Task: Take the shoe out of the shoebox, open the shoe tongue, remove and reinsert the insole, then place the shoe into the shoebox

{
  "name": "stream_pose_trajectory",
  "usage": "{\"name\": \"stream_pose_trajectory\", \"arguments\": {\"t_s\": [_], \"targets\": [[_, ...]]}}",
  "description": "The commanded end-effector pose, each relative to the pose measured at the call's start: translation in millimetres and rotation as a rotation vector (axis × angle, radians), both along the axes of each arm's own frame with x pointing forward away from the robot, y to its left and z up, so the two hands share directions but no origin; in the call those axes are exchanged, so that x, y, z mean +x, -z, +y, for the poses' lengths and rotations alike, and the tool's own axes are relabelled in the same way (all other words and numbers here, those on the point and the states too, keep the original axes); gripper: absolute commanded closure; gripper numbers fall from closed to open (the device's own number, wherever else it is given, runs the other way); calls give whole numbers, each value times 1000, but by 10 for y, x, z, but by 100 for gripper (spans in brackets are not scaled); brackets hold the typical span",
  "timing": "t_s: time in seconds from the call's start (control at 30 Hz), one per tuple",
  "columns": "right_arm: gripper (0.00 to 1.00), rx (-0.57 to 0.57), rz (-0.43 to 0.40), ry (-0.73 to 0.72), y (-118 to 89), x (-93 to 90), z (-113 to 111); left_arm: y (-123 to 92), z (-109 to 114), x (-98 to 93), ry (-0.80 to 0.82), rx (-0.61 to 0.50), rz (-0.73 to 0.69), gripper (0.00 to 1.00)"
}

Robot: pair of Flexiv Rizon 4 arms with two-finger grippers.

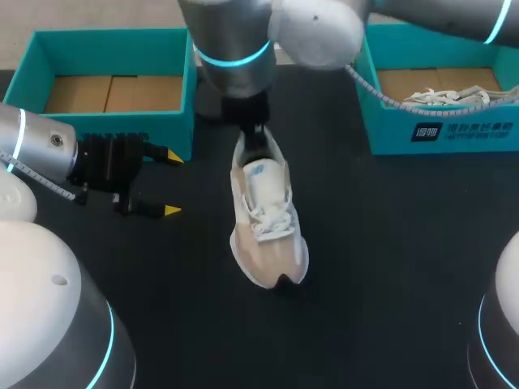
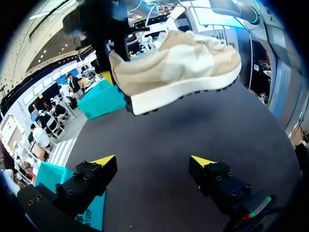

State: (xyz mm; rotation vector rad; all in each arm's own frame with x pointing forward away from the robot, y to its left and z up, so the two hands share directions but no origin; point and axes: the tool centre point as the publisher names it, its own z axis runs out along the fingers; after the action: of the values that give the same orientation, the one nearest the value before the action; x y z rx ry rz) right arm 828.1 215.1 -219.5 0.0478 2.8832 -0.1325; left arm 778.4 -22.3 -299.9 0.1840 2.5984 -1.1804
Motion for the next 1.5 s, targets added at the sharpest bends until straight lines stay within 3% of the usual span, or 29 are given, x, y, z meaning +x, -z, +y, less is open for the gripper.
{"name": "stream_pose_trajectory", "arguments": {"t_s": [0.03,0.23,1.0,1.3,1.5], "targets": [[100,47,14,-8,-347,-42,-74,-6,0,-9,0,3,1,0],[100,47,13,5,-482,-53,-76,-6,0,-9,0,3,1,0],[100,37,5,21,-488,-74,-68,-6,0,-9,0,3,1,0],[100,66,44,-27,-558,196,-363,-6,0,-9,0,3,1,0],[100,79,52,-56,-594,486,-692,-6,0,-9,0,3,1,0]]}}
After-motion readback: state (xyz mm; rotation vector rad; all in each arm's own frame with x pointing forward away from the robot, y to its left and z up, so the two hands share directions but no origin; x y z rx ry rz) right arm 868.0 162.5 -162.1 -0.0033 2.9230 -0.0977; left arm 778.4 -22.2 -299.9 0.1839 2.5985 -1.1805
